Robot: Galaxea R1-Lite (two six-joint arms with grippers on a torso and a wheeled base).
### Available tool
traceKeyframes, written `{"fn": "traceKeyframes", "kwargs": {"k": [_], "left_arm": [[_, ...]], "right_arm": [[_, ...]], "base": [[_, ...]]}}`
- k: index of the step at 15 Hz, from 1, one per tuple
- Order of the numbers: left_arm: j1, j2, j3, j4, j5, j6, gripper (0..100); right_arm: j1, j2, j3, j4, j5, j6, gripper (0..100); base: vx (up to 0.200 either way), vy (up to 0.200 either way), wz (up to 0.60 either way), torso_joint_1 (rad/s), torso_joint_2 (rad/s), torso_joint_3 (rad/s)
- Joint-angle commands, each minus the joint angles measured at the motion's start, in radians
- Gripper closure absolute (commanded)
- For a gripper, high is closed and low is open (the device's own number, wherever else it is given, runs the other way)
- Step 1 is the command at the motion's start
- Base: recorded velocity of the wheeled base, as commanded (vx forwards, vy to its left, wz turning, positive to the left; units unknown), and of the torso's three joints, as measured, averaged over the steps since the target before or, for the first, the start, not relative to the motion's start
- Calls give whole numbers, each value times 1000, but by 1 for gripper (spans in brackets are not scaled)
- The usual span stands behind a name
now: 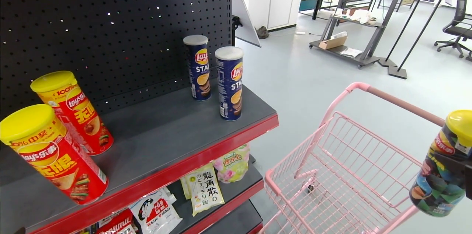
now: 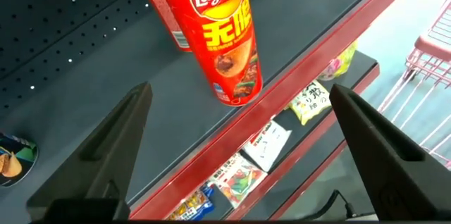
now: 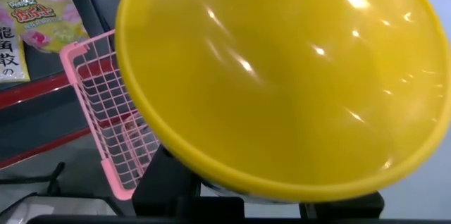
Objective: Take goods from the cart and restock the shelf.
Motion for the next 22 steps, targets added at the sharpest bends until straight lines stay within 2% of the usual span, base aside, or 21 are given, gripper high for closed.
{"fn": "traceKeyframes", "kwargs": {"k": [1,3,7,10,13,19,22], "left_arm": [[0,-3,0,0,0,0,0],[0,-3,2,0,-1,0,0],[-2,-13,2,-3,-9,2,0],[-2,-30,5,-1,-11,2,0],[-2,-38,5,-1,-11,23,0],[-2,-52,5,0,-9,39,0],[0,-52,5,3,-4,39,0]], "right_arm": [[1,-11,8,1,-1,-6,100],[1,-22,19,1,-1,-13,100],[2,-48,36,1,1,-14,100],[7,-74,59,1,2,-29,100],[7,-85,69,1,2,-31,100],[2,-113,92,-2,2,-31,100],[-1,-182,98,-2,1,-20,100]], "base": [[-200,0,0,-2,2,2],[-200,0,0,12,7,5],[0,0,0,0,0,0],[0,0,600,15,4,-1],[0,0,600,12,6,-1],[0,0,600,2,1,3],[0,0,0,0,0,0]]}}
